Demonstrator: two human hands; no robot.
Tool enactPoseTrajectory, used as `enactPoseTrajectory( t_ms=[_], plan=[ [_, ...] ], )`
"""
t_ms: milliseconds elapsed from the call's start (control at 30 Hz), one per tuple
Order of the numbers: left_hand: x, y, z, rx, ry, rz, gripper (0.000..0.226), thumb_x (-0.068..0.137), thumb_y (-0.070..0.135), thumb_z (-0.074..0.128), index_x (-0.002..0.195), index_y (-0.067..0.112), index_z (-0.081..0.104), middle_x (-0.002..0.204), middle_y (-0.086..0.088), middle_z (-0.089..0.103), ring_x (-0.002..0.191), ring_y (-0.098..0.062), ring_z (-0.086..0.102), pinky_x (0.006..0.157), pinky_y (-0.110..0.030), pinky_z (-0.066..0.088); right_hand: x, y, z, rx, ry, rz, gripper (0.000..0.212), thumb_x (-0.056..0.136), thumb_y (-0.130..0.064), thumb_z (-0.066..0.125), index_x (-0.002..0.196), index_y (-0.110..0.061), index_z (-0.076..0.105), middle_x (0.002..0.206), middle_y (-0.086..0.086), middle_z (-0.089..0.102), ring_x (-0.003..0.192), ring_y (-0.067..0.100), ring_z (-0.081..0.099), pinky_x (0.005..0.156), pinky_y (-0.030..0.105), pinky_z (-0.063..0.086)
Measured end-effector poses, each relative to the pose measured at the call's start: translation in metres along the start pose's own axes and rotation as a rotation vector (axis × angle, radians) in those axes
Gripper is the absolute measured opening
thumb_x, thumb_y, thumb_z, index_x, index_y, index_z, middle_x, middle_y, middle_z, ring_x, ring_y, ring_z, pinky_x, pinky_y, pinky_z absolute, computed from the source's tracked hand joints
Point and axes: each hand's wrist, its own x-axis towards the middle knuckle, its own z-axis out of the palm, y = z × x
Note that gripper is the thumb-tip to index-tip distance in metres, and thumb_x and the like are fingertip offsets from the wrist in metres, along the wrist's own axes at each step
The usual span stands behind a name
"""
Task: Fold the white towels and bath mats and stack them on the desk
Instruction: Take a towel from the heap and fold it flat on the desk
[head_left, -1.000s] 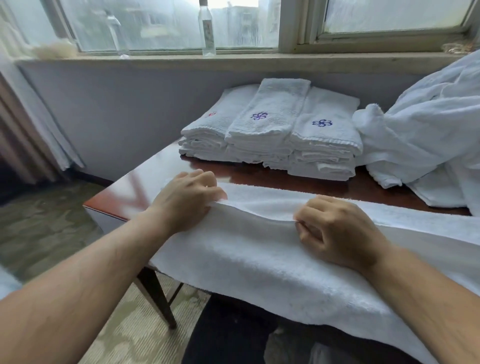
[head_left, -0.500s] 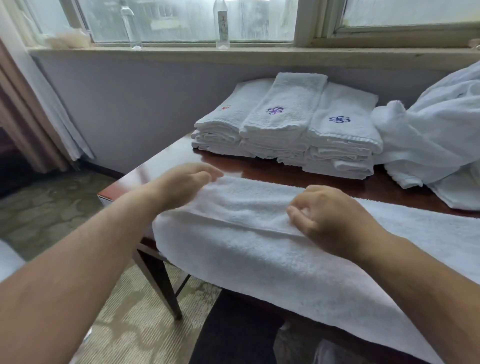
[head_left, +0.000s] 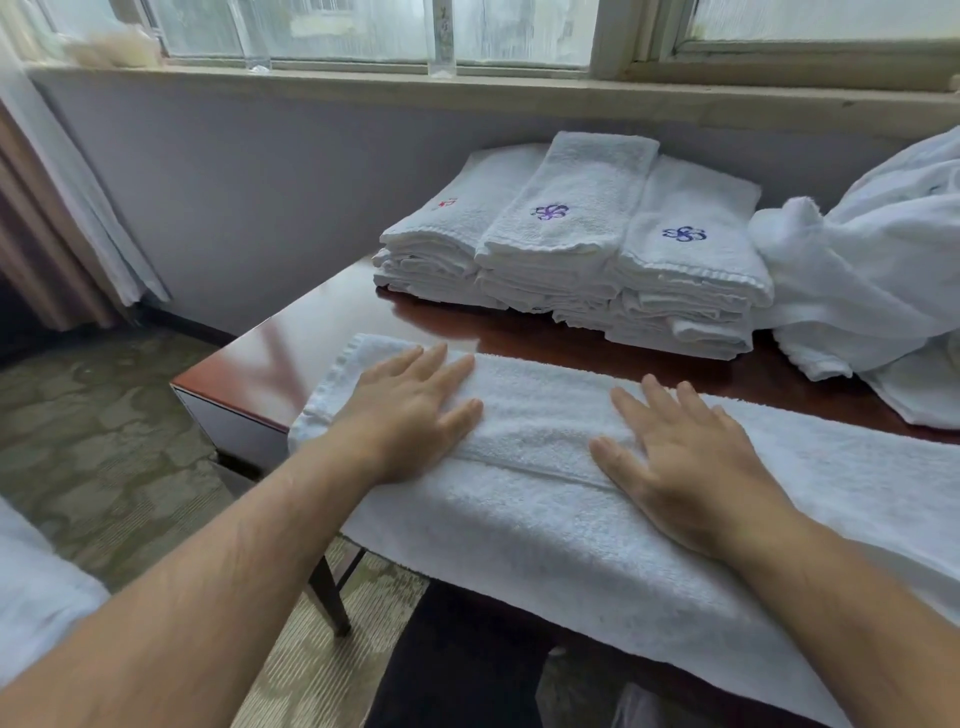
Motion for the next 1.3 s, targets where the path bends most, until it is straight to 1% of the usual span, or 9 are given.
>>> enactPoseTrajectory(
  t_ms=[267, 533, 767, 933, 1000, 1067, 1167, 1233, 1300],
  plan=[
    [-0.003, 0.058, -0.004, -0.044, -0.015, -0.082, 0.056, 0.106, 0.042, 0.019, 0.160, 0.029, 0.012, 0.169, -0.006, 0.004, 0.155, -0.025, 0.000, 0.125, -0.048, 0.002, -0.030, 0.024, -0.018, -0.013, -0.004, 0.045, 0.084, 0.089, -0.074, 0.007, 0.161, -0.032, 0.012, 0.170, -0.006, 0.003, 0.156, 0.019, -0.003, 0.125, 0.045, 0.001],
    [-0.011, 0.249, 0.025, -0.124, -0.028, 0.465, 0.060, 0.099, 0.062, 0.023, 0.150, 0.033, 0.029, 0.160, -0.003, 0.025, 0.147, -0.022, 0.016, 0.120, -0.046, 0.009, -0.133, 0.155, -0.027, -0.028, 0.088, 0.471, 0.073, 0.097, -0.067, 0.013, 0.160, -0.032, 0.018, 0.170, -0.006, 0.004, 0.156, 0.019, -0.005, 0.124, 0.047, -0.001],
    [-0.010, 0.279, 0.044, -0.079, -0.037, 0.603, 0.074, 0.090, 0.073, 0.007, 0.157, 0.041, 0.009, 0.168, 0.003, 0.002, 0.154, -0.017, -0.002, 0.123, -0.043, 0.000, -0.185, 0.247, -0.032, 0.068, 0.162, 0.841, 0.075, 0.093, -0.076, 0.015, 0.159, -0.042, 0.007, 0.169, -0.013, -0.001, 0.156, 0.026, -0.002, 0.122, 0.052, 0.009],
    [-0.012, 0.275, 0.040, -0.227, 0.099, 0.732, 0.046, 0.097, 0.058, 0.036, 0.139, 0.044, 0.047, 0.151, 0.015, 0.040, 0.139, -0.012, 0.028, 0.114, -0.035, 0.025, -0.184, 0.245, -0.027, 0.024, 0.417, 0.793, 0.063, 0.098, -0.061, 0.037, 0.149, -0.024, 0.044, 0.157, -0.002, 0.039, 0.145, 0.029, 0.029, 0.115, 0.047, 0.029],
    [-0.018, 0.275, 0.035, -0.268, 0.146, 0.854, 0.028, 0.098, 0.044, 0.048, 0.122, 0.043, 0.063, 0.129, 0.018, 0.053, 0.119, -0.010, 0.041, 0.099, -0.031, 0.039, -0.192, 0.235, -0.026, 0.003, 0.765, 0.603, 0.040, 0.099, -0.039, 0.046, 0.116, -0.011, 0.068, 0.119, 0.006, 0.066, 0.114, 0.031, 0.054, 0.096, 0.036, 0.041],
    [-0.023, 0.277, 0.029, -0.256, 0.139, 0.897, 0.024, 0.099, 0.035, 0.051, 0.114, 0.039, 0.068, 0.121, 0.017, 0.059, 0.110, -0.010, 0.048, 0.090, -0.030, 0.045, -0.207, 0.220, -0.025, -0.108, 1.012, 0.282, 0.031, 0.096, -0.027, 0.050, 0.078, -0.007, 0.065, 0.077, 0.002, 0.061, 0.075, 0.022, 0.053, 0.070, 0.029, 0.040],
    [-0.038, 0.279, 0.026, -0.219, 0.139, 0.837, 0.034, 0.100, 0.048, 0.039, 0.119, 0.037, 0.064, 0.126, 0.015, 0.061, 0.112, -0.011, 0.051, 0.091, -0.030, 0.045, -0.228, 0.201, -0.008, -0.086, 0.853, 0.004, 0.032, 0.096, -0.035, 0.057, 0.072, -0.013, 0.059, 0.070, -0.005, 0.053, 0.066, 0.015, 0.047, 0.061, 0.033, 0.043],
    [-0.057, 0.275, 0.031, -0.199, 0.116, 0.856, 0.049, 0.093, 0.071, 0.028, 0.120, 0.039, 0.053, 0.134, 0.012, 0.055, 0.121, -0.015, 0.048, 0.100, -0.035, 0.044, -0.242, 0.194, 0.010, -0.109, 0.677, -0.012, 0.040, 0.087, -0.058, 0.063, 0.099, -0.019, 0.063, 0.096, -0.005, 0.057, 0.087, 0.015, 0.050, 0.078, 0.030, 0.042],
    [-0.075, 0.267, 0.040, -0.087, 0.090, 0.915, 0.064, 0.081, 0.088, 0.029, 0.120, 0.040, 0.042, 0.149, 0.003, 0.042, 0.138, -0.025, 0.038, 0.112, -0.045, 0.033, -0.255, 0.192, 0.024, -0.212, 0.525, 0.042, 0.082, 0.067, -0.078, 0.066, 0.129, -0.027, 0.051, 0.125, -0.001, 0.049, 0.112, 0.019, 0.045, 0.097, 0.033, 0.035]
  ],
)
